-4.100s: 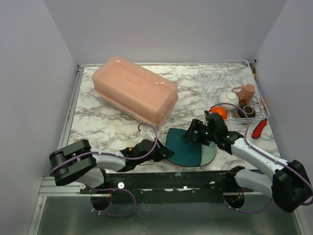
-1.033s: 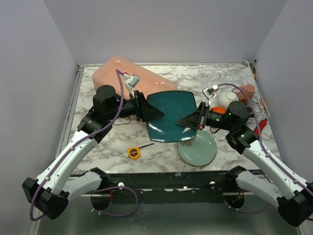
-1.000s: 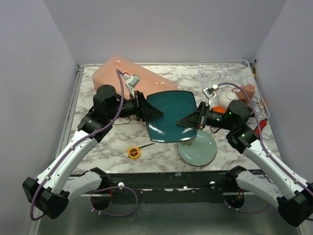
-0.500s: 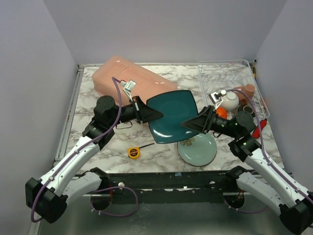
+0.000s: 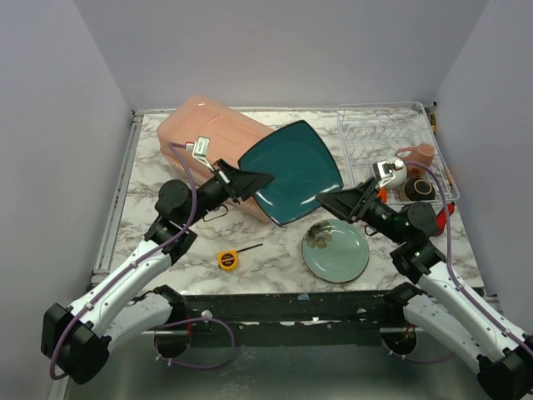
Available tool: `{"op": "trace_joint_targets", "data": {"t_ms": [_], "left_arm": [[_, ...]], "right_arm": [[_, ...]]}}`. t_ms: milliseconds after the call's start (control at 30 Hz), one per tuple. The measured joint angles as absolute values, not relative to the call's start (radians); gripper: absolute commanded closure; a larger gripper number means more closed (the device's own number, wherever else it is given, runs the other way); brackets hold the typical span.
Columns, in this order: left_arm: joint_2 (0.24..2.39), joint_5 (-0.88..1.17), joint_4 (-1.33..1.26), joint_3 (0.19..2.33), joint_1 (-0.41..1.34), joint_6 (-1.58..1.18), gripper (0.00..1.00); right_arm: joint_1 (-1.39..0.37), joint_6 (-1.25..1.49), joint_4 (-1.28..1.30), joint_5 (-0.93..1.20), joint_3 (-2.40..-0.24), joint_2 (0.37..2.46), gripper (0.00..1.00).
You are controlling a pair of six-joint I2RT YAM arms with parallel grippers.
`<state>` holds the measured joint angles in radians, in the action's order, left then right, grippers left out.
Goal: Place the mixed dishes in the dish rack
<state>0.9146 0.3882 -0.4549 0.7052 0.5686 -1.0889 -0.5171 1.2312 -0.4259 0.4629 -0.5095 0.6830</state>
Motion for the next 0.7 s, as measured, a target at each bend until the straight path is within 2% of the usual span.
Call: {"op": "trace_joint_targets", "data": {"t_ms": [100, 233, 400, 500, 633, 667, 700], "left_arm": [[0.913, 0.332, -0.466, 0.691, 0.598, -1.087, 1.00], [0.916, 0.286, -0.472, 0.687, 0.627, -1.081, 1.00], [0.949, 0.250, -0.499, 0.692, 0.669, -1.071, 1.00], [0.977, 0.227, -0.512, 0.693, 0.690, -1.069, 1.00], [1.006, 0.194, -0.506, 0.702, 0.696, -1.074, 1.00], [1.010, 0.191, -0.504, 0.702, 0.695, -1.076, 0.97], [1.011, 0.190, -0.500, 0.702, 0.695, -1.081, 0.87]], "right_arm": [[-0.517, 1.234, -0.418, 0.416, -0.521, 0.713, 0.18], [-0.521, 1.232, -0.414, 0.382, -0.561, 0.779, 0.33], [-0.531, 1.215, -0.406, 0.360, -0.622, 0.837, 0.63], [-0.531, 1.194, -0.404, 0.345, -0.633, 0.842, 0.98], [-0.528, 1.093, -0.369, 0.318, -0.635, 0.857, 1.00], [-0.528, 1.093, -0.361, 0.312, -0.635, 0.857, 1.00], [-0.528, 1.104, -0.358, 0.304, -0.635, 0.855, 1.00]]}}
